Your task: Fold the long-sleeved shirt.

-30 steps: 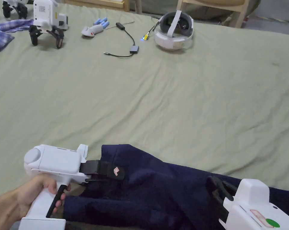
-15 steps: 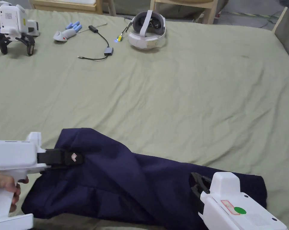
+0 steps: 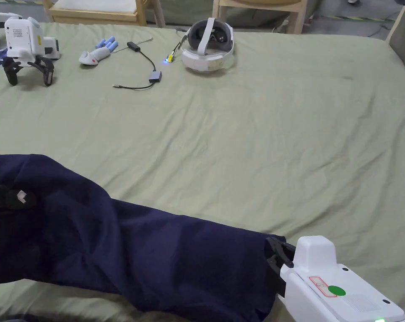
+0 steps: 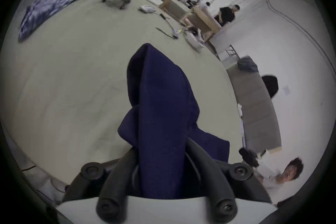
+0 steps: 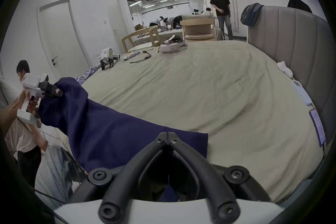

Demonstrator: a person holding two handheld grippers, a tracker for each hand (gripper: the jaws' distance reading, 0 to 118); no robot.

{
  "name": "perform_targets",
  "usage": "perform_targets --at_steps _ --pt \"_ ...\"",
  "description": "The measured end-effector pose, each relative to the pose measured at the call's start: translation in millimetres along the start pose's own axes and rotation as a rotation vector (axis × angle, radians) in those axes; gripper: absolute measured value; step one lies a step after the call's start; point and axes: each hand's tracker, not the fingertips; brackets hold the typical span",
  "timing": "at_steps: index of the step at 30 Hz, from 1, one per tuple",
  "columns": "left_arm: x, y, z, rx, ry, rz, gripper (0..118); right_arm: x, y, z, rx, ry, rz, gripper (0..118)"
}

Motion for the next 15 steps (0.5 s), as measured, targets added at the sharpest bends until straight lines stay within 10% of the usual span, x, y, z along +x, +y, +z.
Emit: perform_targets --at_steps 15 --pt "198.3 -126.8 -207.3 -0.255 -0.213 -0.067 15 28.7 12.0 40.9 0.086 -0.095 -0.065 0"
